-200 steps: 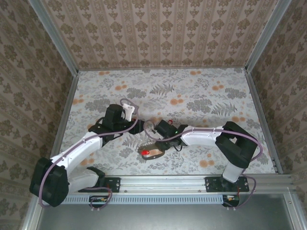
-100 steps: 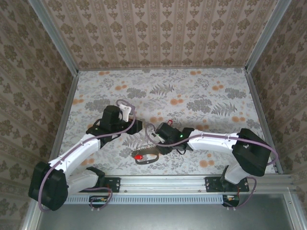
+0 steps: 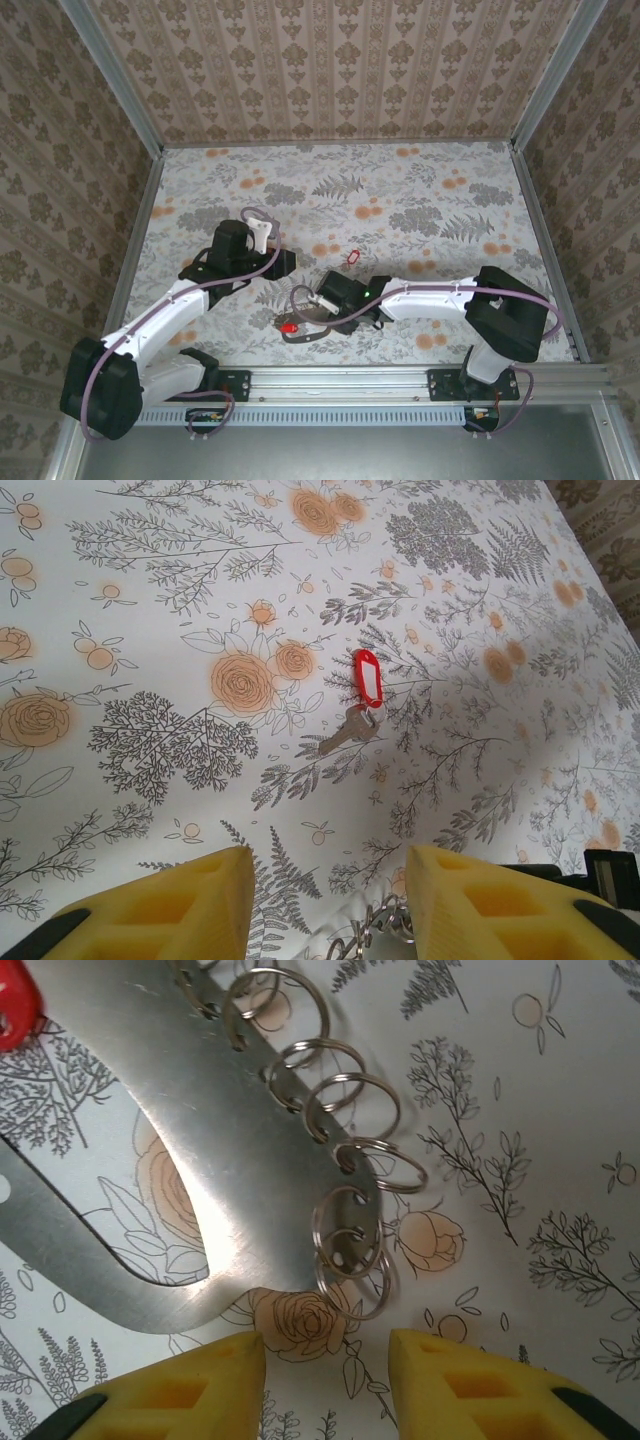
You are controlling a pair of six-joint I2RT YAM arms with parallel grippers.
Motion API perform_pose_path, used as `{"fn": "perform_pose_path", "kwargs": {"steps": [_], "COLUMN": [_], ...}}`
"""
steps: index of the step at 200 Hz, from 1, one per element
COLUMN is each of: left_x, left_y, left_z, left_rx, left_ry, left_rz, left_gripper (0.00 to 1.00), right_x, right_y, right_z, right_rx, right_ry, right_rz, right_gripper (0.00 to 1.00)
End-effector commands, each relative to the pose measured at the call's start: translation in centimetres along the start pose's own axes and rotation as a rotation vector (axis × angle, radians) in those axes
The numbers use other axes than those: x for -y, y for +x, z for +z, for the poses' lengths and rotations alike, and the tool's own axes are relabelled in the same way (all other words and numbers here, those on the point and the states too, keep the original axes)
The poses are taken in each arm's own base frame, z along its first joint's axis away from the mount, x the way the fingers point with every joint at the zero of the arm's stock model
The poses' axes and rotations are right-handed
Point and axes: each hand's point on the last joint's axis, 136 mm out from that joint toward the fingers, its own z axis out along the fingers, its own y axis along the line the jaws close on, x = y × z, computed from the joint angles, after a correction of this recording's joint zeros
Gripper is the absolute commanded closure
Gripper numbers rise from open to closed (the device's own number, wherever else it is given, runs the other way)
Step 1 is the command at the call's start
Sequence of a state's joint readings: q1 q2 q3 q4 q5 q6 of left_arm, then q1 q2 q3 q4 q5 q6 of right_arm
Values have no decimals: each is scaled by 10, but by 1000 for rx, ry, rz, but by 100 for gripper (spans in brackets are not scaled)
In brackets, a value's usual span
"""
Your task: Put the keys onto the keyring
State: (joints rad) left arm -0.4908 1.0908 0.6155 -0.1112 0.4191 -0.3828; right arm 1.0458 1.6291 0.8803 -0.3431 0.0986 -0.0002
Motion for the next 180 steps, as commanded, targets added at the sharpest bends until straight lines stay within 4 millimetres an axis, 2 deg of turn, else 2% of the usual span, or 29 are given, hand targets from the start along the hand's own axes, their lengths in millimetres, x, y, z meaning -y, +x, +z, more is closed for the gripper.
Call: {"fn": "perform_pose_path", "kwargs": {"steps": [1, 28, 48, 92, 154, 171, 180], "left_x": [0, 2, 1, 1, 0, 1, 1], "left_y": [1, 2, 1, 1, 1, 0, 0], "left_z": [0, 0, -1, -1, -3, -4, -4], "left_rx": [0, -2, 0, -2, -7, -5, -5], "left_ry": [14, 20, 17, 15, 8, 8, 6], "left_rz": [-23, -26, -26, -30, -31, -32, -33], "left_gripper": [55, 63, 63, 63, 63, 63, 63], "right_x": [0, -3, -4, -9, -13, -16, -18], "right_y": [1, 2, 5, 7, -5, -7, -8], "right_z": [5, 12, 15, 19, 3, -4, -8], "right_rx": [2, 0, -4, -4, 87, 119, 134], "right_ry": [10, 0, -6, -32, -51, -63, -69], "right_rz": [-51, -56, -59, -75, -92, -104, -112], "right_gripper": [62, 66, 73, 83, 96, 96, 92]}}
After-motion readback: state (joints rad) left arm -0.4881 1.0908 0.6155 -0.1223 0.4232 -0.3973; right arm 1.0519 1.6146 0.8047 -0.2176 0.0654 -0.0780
